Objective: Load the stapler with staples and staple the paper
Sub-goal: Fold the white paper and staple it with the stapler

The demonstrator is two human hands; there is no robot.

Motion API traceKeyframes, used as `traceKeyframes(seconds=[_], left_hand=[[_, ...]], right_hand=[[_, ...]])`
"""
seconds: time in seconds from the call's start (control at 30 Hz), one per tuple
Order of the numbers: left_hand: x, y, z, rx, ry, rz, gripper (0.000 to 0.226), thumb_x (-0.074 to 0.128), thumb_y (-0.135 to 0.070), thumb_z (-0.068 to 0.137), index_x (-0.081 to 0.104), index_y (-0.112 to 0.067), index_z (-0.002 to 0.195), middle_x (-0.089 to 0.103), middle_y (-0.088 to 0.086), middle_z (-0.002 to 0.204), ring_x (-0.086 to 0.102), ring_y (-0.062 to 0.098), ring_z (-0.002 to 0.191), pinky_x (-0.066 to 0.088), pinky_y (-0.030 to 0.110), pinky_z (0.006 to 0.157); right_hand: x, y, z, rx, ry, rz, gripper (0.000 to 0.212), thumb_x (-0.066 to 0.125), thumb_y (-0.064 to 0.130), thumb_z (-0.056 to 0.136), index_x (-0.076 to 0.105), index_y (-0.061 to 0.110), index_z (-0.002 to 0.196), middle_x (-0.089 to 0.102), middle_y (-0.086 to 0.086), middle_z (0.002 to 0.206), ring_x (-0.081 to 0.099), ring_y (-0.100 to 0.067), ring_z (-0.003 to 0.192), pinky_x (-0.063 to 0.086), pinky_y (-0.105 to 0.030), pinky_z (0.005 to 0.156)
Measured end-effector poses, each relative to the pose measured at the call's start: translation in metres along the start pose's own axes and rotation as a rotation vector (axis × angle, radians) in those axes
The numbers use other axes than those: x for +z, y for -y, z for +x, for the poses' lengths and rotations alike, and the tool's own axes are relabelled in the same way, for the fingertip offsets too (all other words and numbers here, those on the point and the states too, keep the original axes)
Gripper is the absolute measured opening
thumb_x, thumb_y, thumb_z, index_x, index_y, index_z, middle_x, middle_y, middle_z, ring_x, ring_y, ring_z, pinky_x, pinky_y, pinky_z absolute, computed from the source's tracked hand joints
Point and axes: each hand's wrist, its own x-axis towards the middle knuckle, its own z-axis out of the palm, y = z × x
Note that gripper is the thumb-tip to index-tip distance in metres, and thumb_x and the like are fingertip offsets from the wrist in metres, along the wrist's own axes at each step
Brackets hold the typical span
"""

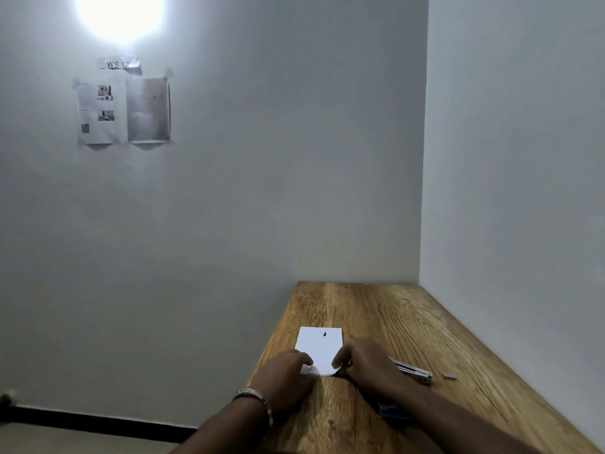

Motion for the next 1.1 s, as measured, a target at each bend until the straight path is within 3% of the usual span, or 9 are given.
traceKeyframes(seconds=[0.17, 0.3, 0.47, 0.57, 0.67, 0.73, 0.93, 1.1], left_hand=[[-0.003, 0.000, 0.001, 0.003, -0.050, 0.028, 0.034, 0.055, -0.040, 0.093, 0.063, -0.026, 0.122, 0.062, -0.007, 0.125, 0.057, 0.011, 0.110, 0.048, 0.025, 0.088], [-0.004, 0.002, 0.002, 0.025, -0.081, 0.105, 0.029, 0.055, -0.042, 0.092, 0.066, -0.029, 0.116, 0.063, -0.011, 0.124, 0.059, 0.010, 0.108, 0.045, 0.023, 0.082], [0.000, 0.003, 0.004, 0.074, -0.096, 0.240, 0.035, 0.047, -0.048, 0.093, 0.066, -0.028, 0.115, 0.063, -0.009, 0.125, 0.058, 0.013, 0.110, 0.044, 0.029, 0.086], [0.002, 0.002, 0.003, 0.076, -0.110, 0.284, 0.043, 0.043, -0.056, 0.090, 0.063, -0.029, 0.117, 0.061, -0.010, 0.126, 0.054, 0.014, 0.112, 0.040, 0.032, 0.091], [-0.001, 0.001, 0.004, 0.073, -0.152, 0.312, 0.034, 0.044, -0.046, 0.095, 0.064, -0.029, 0.117, 0.062, -0.009, 0.126, 0.054, 0.014, 0.114, 0.038, 0.031, 0.094], [-0.003, 0.000, 0.004, 0.074, -0.184, 0.327, 0.031, 0.042, -0.039, 0.098, 0.067, -0.026, 0.111, 0.066, -0.006, 0.118, 0.057, 0.016, 0.108, 0.039, 0.030, 0.090], [-0.004, -0.011, 0.005, 0.105, -0.145, 0.435, 0.032, 0.040, -0.030, 0.099, 0.067, -0.014, 0.091, 0.067, 0.005, 0.094, 0.062, 0.022, 0.078, 0.032, 0.031, 0.059], [0.001, -0.010, 0.006, 0.068, -0.068, 0.396, 0.029, 0.041, -0.024, 0.096, 0.068, -0.014, 0.096, 0.066, 0.006, 0.096, 0.063, 0.025, 0.079, 0.045, 0.037, 0.060]], right_hand=[[0.000, -0.004, 0.000, 0.029, -0.036, 0.049, 0.024, 0.076, 0.026, 0.085, 0.078, 0.020, 0.108, 0.075, 0.002, 0.113, 0.067, -0.006, 0.100, 0.036, -0.007, 0.071], [-0.003, -0.008, 0.002, 0.049, -0.040, 0.101, 0.021, 0.074, 0.025, 0.087, 0.078, 0.019, 0.107, 0.075, 0.003, 0.112, 0.067, -0.005, 0.100, 0.045, -0.012, 0.080], [-0.004, -0.013, 0.004, 0.065, -0.041, 0.147, 0.020, 0.071, 0.021, 0.089, 0.076, 0.019, 0.109, 0.074, 0.002, 0.116, 0.066, -0.007, 0.104, 0.051, -0.018, 0.087], [-0.006, -0.014, 0.003, 0.071, -0.064, 0.160, 0.020, 0.069, 0.020, 0.090, 0.076, 0.018, 0.109, 0.074, 0.002, 0.114, 0.066, -0.006, 0.102, 0.053, -0.018, 0.086], [-0.008, -0.015, 0.004, 0.058, -0.072, 0.161, 0.020, 0.068, 0.020, 0.091, 0.076, 0.018, 0.109, 0.074, 0.002, 0.114, 0.065, -0.005, 0.102, 0.052, -0.017, 0.082], [-0.008, -0.015, 0.004, 0.040, -0.067, 0.123, 0.021, 0.067, 0.022, 0.092, 0.075, 0.020, 0.110, 0.072, 0.004, 0.117, 0.064, -0.006, 0.104, 0.048, -0.015, 0.079], [-0.001, -0.011, -0.001, -0.093, -0.094, -0.173, 0.023, 0.066, 0.033, 0.090, 0.074, 0.030, 0.111, 0.065, 0.007, 0.114, 0.060, -0.012, 0.102, 0.046, -0.024, 0.079], [0.005, -0.011, 0.000, -0.183, -0.095, -0.238, 0.024, 0.064, 0.031, 0.092, 0.073, 0.028, 0.113, 0.069, 0.004, 0.115, 0.060, -0.014, 0.102, 0.039, -0.022, 0.074]])
